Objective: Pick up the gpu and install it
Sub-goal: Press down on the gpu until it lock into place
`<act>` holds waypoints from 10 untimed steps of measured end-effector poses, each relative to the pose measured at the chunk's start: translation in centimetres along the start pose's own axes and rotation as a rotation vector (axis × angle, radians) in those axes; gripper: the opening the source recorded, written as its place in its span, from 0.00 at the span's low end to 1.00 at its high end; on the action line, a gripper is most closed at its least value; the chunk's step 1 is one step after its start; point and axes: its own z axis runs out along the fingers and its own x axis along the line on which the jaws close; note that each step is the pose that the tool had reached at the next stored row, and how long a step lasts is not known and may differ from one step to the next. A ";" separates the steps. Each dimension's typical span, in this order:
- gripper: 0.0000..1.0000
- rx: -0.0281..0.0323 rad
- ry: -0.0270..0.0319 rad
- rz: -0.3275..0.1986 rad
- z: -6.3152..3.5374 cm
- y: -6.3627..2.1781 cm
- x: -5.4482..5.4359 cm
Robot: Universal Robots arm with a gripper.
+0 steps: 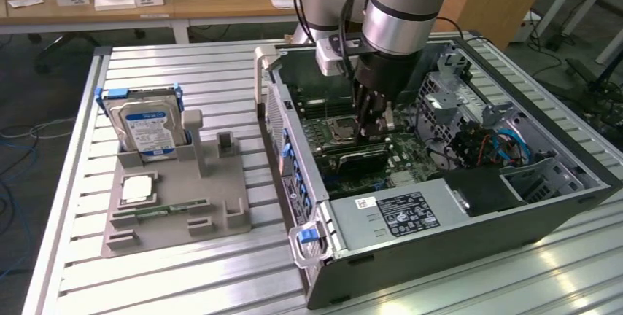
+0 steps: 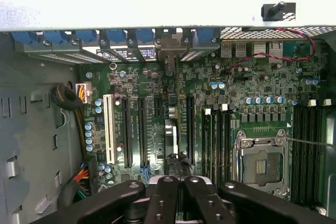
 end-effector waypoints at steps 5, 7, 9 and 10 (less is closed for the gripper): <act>0.11 0.0000 0.0000 0.000 0.00 0.00 0.0; 0.11 0.0000 0.0000 0.000 0.00 0.00 0.0; 0.11 0.0000 0.0000 0.000 0.00 0.00 0.0; 0.11 0.0000 0.0000 0.000 0.00 0.00 0.0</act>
